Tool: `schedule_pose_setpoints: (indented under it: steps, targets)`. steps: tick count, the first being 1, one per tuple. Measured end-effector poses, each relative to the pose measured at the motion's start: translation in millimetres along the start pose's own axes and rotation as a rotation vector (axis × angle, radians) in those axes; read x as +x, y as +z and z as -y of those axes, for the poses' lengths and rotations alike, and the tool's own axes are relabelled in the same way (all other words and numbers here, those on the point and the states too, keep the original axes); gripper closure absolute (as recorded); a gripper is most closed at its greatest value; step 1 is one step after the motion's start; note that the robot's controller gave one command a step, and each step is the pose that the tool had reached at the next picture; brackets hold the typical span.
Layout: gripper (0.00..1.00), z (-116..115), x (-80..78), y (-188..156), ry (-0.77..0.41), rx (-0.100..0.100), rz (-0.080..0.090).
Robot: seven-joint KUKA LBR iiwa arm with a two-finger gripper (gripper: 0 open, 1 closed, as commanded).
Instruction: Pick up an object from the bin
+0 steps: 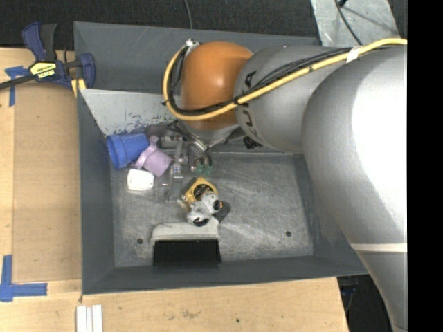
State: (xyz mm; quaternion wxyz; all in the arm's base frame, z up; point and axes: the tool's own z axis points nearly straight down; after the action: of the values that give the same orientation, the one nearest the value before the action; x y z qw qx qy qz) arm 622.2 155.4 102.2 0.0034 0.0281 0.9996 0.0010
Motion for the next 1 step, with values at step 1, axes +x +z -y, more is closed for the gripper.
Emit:
schedule_pose_setpoints:
  steps: [1]
  targets:
    - [0.00,-19.1,4.6,26.3,-0.059,0.003,-0.005]
